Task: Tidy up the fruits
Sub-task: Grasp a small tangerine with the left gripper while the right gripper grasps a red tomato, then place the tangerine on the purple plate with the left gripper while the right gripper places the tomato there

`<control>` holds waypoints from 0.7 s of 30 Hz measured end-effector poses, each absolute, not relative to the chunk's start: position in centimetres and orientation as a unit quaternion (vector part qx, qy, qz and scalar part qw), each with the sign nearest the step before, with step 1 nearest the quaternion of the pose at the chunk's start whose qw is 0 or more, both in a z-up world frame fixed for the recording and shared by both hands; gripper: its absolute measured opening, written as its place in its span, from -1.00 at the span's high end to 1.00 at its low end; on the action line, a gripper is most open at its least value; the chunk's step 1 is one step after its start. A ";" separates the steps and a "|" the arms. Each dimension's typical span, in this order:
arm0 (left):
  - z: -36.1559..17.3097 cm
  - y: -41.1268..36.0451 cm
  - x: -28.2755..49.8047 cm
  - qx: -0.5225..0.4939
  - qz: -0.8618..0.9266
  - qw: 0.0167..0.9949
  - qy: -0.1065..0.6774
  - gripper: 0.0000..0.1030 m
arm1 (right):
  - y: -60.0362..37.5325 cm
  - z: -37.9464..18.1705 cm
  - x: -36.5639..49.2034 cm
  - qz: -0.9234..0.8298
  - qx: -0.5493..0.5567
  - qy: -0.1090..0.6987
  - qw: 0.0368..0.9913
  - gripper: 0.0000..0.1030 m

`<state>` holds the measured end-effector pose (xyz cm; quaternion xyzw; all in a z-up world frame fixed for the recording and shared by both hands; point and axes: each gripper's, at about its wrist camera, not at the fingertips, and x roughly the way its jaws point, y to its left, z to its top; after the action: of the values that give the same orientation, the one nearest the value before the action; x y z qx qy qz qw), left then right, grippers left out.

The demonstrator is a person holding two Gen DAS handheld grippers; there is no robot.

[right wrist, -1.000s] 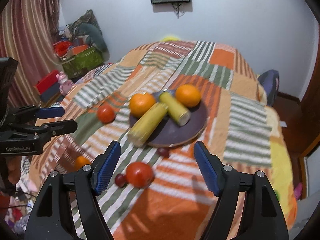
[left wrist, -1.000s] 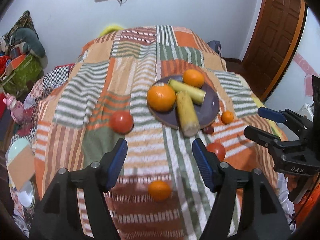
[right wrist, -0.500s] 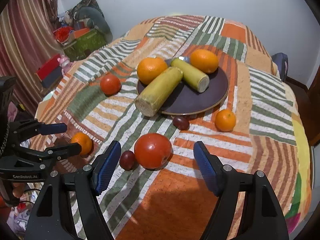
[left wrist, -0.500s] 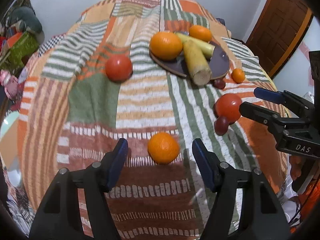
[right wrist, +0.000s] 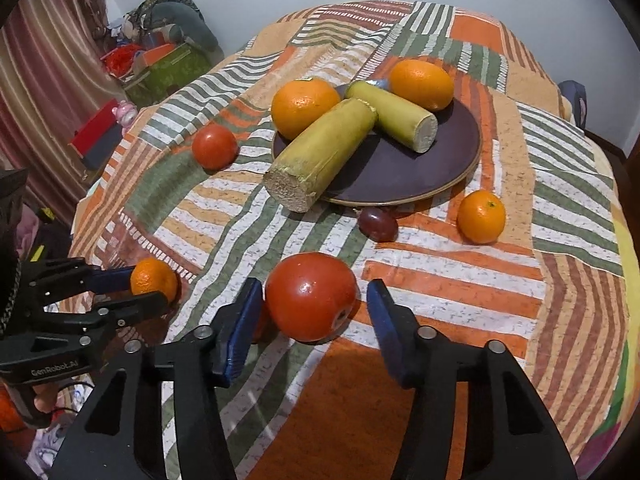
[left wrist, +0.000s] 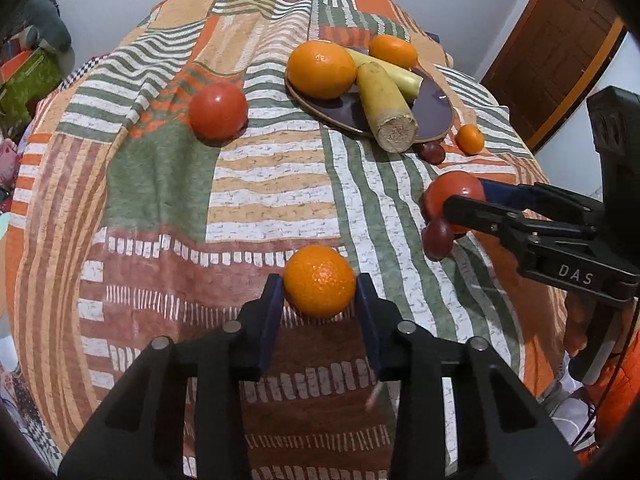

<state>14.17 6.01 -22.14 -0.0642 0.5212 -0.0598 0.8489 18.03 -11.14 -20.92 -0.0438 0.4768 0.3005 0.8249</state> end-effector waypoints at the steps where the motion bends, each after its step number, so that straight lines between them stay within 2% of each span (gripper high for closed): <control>1: -22.2 6.0 14.2 -0.062 -0.060 0.849 0.521 0.29 | -11.1 -20.9 18.0 0.301 -0.043 0.478 0.824 0.06; 4: -22.1 6.1 14.2 -0.064 -0.061 0.849 0.520 0.30 | -11.0 -20.9 18.1 0.303 -0.045 0.478 0.823 0.13; 21: -17.4 5.6 16.2 -0.061 -0.070 0.880 0.466 0.30 | -12.9 -17.5 18.3 0.278 -0.048 0.432 0.857 0.15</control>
<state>16.16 5.61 -17.39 -0.0607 0.4658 -0.0698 0.8800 18.32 -12.93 -17.50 -0.0477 0.4322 0.2779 0.8566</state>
